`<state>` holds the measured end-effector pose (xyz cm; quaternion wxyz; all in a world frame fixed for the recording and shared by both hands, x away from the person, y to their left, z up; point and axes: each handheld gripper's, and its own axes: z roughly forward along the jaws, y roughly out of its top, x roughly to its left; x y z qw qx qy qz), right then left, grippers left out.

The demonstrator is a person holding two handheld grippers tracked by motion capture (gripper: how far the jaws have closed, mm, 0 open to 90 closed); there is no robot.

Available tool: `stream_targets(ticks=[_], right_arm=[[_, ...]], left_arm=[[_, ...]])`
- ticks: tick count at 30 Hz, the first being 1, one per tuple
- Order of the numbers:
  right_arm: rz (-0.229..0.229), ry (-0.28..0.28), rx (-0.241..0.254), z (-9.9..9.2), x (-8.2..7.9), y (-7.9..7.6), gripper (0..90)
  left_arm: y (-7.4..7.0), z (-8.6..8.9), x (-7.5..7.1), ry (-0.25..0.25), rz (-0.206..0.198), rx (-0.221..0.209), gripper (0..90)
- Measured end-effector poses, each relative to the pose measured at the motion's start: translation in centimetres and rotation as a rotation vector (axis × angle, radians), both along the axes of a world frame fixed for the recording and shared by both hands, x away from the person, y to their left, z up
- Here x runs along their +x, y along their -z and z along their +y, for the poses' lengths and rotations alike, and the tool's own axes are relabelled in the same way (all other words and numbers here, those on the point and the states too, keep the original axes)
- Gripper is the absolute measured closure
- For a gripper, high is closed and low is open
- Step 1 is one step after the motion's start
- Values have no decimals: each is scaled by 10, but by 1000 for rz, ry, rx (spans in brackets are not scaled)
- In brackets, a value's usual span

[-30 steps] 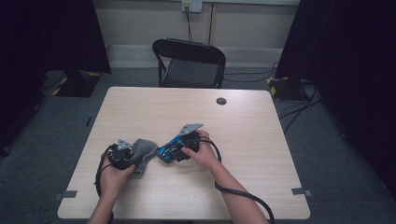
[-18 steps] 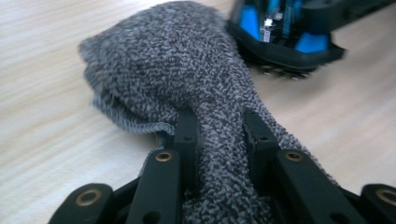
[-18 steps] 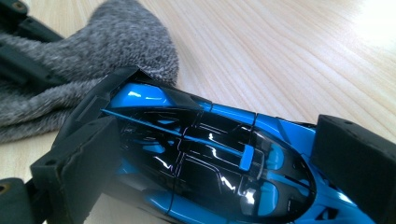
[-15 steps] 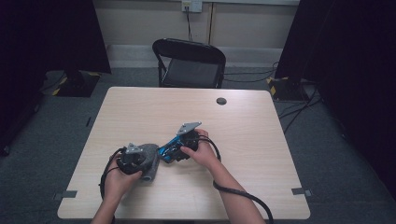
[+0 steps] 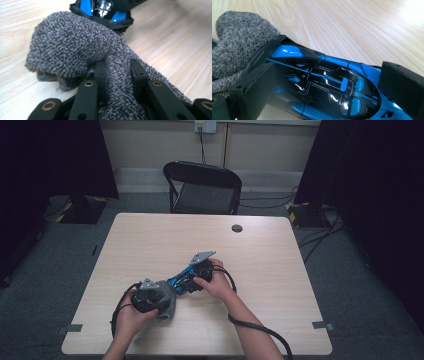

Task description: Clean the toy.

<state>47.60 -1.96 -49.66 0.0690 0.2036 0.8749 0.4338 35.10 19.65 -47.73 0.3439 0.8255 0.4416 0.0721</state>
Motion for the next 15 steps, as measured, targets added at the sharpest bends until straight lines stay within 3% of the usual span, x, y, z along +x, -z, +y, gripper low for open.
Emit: stream_targets(ticks=[15], right_arm=[[-1,1,4,0,0,0,11]], left_arm=[[-2,-22,-11,83,33,-32,724]])
